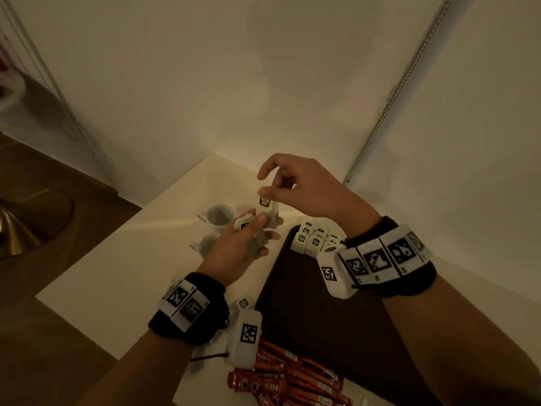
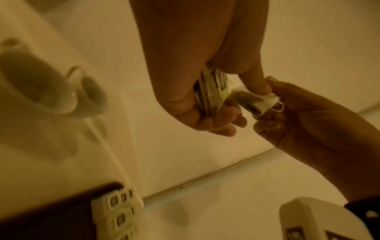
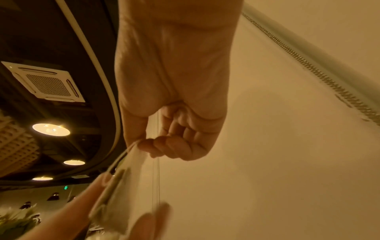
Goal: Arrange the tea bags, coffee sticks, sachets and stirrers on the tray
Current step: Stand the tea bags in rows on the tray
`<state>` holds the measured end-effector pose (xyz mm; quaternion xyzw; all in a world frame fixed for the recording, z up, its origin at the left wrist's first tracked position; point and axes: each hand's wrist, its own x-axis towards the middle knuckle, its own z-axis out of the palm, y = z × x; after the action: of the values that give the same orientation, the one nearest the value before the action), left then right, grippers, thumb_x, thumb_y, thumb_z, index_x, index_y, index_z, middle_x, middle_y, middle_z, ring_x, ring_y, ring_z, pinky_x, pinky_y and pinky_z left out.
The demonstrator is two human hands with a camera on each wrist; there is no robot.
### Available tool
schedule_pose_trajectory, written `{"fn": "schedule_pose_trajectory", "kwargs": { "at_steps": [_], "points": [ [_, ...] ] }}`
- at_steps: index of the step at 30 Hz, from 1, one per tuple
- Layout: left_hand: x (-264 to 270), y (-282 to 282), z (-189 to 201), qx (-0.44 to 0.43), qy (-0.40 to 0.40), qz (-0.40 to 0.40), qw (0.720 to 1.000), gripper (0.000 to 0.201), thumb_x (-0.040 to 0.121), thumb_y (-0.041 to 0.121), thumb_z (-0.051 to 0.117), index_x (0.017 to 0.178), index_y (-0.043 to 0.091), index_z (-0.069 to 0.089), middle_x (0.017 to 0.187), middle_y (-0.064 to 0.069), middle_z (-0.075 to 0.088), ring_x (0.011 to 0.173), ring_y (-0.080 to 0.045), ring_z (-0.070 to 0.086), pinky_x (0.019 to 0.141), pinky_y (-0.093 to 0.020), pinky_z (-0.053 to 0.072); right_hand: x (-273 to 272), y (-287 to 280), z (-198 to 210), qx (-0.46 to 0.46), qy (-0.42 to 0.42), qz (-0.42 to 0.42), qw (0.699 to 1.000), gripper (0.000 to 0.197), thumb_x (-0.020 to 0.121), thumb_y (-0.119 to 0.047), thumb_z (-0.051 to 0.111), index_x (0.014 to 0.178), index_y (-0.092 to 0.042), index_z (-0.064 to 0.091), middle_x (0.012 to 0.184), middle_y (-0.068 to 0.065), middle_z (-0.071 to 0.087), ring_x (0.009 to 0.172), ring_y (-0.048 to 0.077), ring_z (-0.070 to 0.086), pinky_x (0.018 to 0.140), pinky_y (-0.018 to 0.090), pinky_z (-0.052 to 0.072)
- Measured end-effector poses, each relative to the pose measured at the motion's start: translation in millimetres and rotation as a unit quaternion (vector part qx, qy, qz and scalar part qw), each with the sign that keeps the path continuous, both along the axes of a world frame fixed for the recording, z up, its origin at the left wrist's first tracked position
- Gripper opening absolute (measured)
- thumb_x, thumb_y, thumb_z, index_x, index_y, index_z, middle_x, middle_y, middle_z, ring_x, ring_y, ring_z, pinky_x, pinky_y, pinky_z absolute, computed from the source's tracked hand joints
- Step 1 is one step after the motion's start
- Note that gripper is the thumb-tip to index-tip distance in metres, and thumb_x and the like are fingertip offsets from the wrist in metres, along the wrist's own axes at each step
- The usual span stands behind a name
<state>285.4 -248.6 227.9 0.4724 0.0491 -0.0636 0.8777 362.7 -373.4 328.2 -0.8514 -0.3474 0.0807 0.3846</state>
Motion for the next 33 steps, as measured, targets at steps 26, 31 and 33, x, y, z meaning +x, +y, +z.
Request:
{"fn": "schedule_pose_trajectory", "kwargs": {
  "at_steps": [26,31,33],
  "points": [
    [2.6,-3.7,-3.5,-0.051,0.024,0.085,0.995,0.017,0.086,0.006,0.060,0.103,0.010,0.060,0.086,0.002,0.073,0.076,-0.009,0.068,0.060,-0.017,0.052,4.8,-13.7,-5.4,-0.014,0.015,-0.045,0.999,0.008,0.080,-0.019,0.073,0.086,-0.015,0.069,0.064,-0.009,0.066,0.054,-0.002,0.060,0.055,0.010,0.043],
    [5.3,-8.7,-10.3,-0.044,0.039,0.082,0.995,0.023,0.078,0.014,0.065,0.101,0.011,0.060,0.088,-0.001,0.072,0.077,-0.012,0.066,0.062,-0.019,0.053,9.0,-24.6,-11.5,-0.021,-0.019,-0.051,0.998,0.008,0.081,-0.021,0.072,0.089,-0.017,0.071,0.070,-0.009,0.065,0.060,-0.002,0.058,0.062,0.005,0.042],
    [7.7,-8.6,-14.3,-0.083,0.083,0.103,0.988,0.033,0.074,0.023,0.066,0.103,0.009,0.061,0.088,-0.005,0.072,0.078,-0.015,0.067,0.065,-0.020,0.056,14.3,-33.6,-18.0,-0.030,-0.032,-0.065,0.997,0.009,0.084,-0.021,0.069,0.092,-0.018,0.071,0.076,-0.009,0.065,0.065,-0.002,0.057,0.063,0.003,0.040]
  ]
}}
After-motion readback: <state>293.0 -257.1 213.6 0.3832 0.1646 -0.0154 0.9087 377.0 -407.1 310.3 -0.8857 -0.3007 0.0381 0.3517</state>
